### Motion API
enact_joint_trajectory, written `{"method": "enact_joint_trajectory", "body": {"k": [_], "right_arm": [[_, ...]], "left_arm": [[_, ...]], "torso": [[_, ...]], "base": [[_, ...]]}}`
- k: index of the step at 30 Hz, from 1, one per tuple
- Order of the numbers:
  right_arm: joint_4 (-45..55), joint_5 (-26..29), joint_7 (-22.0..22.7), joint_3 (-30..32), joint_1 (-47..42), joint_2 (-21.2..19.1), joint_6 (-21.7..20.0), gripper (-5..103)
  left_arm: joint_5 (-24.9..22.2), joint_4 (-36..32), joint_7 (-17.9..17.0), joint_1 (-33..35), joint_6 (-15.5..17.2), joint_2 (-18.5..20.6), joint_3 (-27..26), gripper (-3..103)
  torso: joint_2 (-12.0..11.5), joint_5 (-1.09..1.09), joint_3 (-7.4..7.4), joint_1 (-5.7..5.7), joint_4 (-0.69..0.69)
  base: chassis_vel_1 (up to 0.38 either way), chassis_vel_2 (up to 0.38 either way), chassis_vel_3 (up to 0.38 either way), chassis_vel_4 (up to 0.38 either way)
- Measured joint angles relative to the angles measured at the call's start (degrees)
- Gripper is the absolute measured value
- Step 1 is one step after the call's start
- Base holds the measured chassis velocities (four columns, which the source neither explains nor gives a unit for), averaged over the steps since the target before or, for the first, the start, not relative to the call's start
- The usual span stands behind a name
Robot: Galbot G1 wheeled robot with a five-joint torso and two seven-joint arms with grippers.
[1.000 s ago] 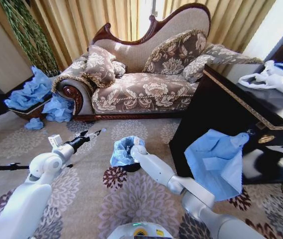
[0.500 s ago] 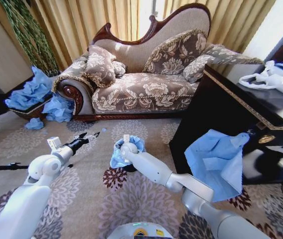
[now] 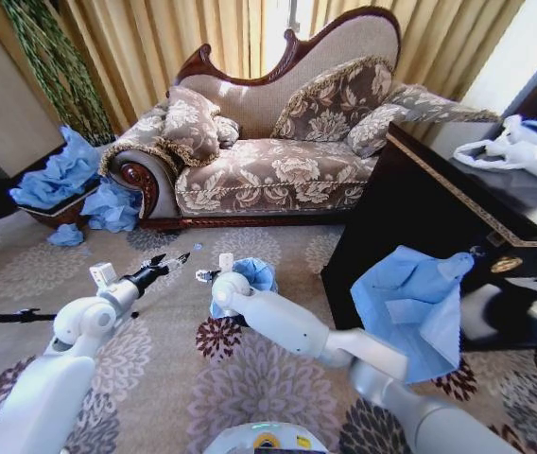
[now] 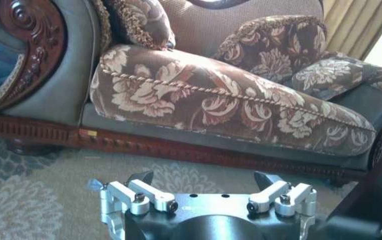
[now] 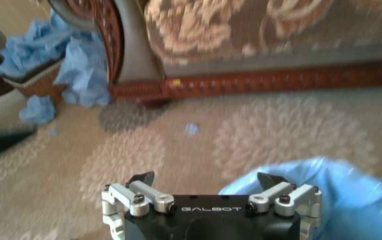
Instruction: Place a garbage bag over the trash bin.
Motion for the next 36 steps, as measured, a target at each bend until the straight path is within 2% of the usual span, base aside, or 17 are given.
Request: {"method": "enact_joint_trajectory", "body": {"k": [3,4,7,9,10,12,13,20,23,24,26,27,29,30,33,35,36], "right_arm": [[5.7,0.5,-0.9,-0.9,2.7,-5.5,3.2,100],[5.7,0.5,-0.9,-0.9,2.7,-5.5,3.2,100],[10.9,-1.8,-3.4,-0.2,2.8,-11.0,5.8,100],[11.5,-2.4,-4.0,0.0,2.7,-11.7,6.0,100],[13.5,-5.8,-6.3,0.6,1.7,-14.1,6.5,100],[16.9,-12.3,-9.9,2.4,-1.6,-17.6,7.4,100],[16.9,-12.3,-9.9,2.4,-1.6,-17.6,7.4,100],[22.5,-20.9,-13.7,13.5,-17.2,-21.4,7.9,100],[23.5,-31.1,-20.8,21.2,-25.8,-23.9,9.7,100],[23.5,-31.1,-20.8,21.2,-25.8,-23.9,9.7,100],[24.7,-39.1,-27.9,28.3,-34.3,-26.0,12.4,100],[24.7,-39.1,-27.9,28.3,-34.3,-26.0,12.4,100],[27.0,-43.8,-34.1,35.7,-43.0,-27.5,14.3,100],[27.0,-43.8,-34.1,35.7,-43.0,-27.5,14.3,100],[29.5,-47.7,-35.8,40.6,-50.0,-28.0,16.8,100],[32.3,-52.1,-35.6,45.2,-57.4,-26.6,18.0,100],[32.3,-52.1,-35.6,45.2,-57.4,-26.6,18.0,100]], "left_arm": [[0.0,-1.2,0.0,2.0,-0.1,-0.5,-0.5,100],[0.0,-1.2,0.0,2.0,-0.1,-0.5,-0.5,100],[0.0,-2.7,0.0,3.9,-0.1,-0.6,-1.3,100],[0.0,-2.9,0.0,4.2,-0.1,-0.6,-1.5,100],[0.0,-3.8,0.0,5.4,0.0,-0.6,-2.4,100],[0.1,-5.0,0.0,7.4,0.4,-0.9,-3.8,100],[0.1,-5.0,0.0,7.4,0.4,-0.9,-3.8,100],[1.4,-5.5,0.0,8.4,1.1,-0.2,-4.3,100],[1.2,-6.2,-0.6,7.8,1.7,0.5,-4.0,100],[1.2,-6.2,-0.6,7.8,1.7,0.5,-4.0,100],[1.1,-6.6,-1.0,7.3,1.8,0.9,-2.8,100],[1.1,-6.6,-1.0,7.3,1.8,0.9,-2.8,100],[1.1,-7.5,-0.6,8.1,1.2,0.4,-2.4,100],[1.1,-7.5,-0.6,8.1,1.2,0.4,-2.4,100],[2.3,-8.3,0.1,9.8,-0.8,-0.5,-2.1,100],[5.0,-8.8,0.2,12.0,-5.9,-1.5,-1.5,100],[5.0,-8.8,0.2,12.0,-5.9,-1.5,-1.5,100]], "torso": [[0.0,0.0,0.0,0.0,0.03],[0.0,0.0,0.0,0.0,0.03],[0.0,0.01,0.0,0.0,0.01],[0.0,0.01,0.0,0.0,0.01],[0.0,0.01,0.0,0.0,-0.03],[0.0,0.02,0.0,0.0,0.03],[0.0,0.02,0.0,0.0,0.03],[0.0,0.01,0.0,0.0,0.01],[0.0,0.02,0.0,0.0,0.01],[0.0,0.02,0.0,0.0,0.01],[0.0,0.0,0.0,0.0,0.02],[0.0,0.0,0.0,0.0,0.02],[0.0,0.02,0.0,0.0,-0.05],[0.0,0.02,0.0,0.0,-0.05],[0.0,0.01,-0.01,0.0,0.01],[0.0,-0.01,0.0,0.0,0.04],[0.0,-0.01,0.0,0.0,0.04]], "base": [[0.0,0.0,0.0,0.0],[0.0,0.0,0.0,0.0],[0.0,0.0,0.0,0.0],[0.0,0.0,0.0,0.0],[0.0,0.0,0.0,0.0],[0.0,0.0,0.0,0.0],[0.0,0.0,0.0,0.0],[0.0,0.0,0.0,0.0],[0.0,0.0,0.0,0.0],[0.0,0.0,0.0,0.0],[0.0,0.0,0.0,0.0],[0.0,0.0,0.0,0.0],[0.0,0.0,0.0,0.0],[0.0,0.0,0.0,0.0],[0.0,0.0,0.0,0.0],[0.0,0.0,0.0,0.0],[0.0,0.0,0.0,0.0]]}}
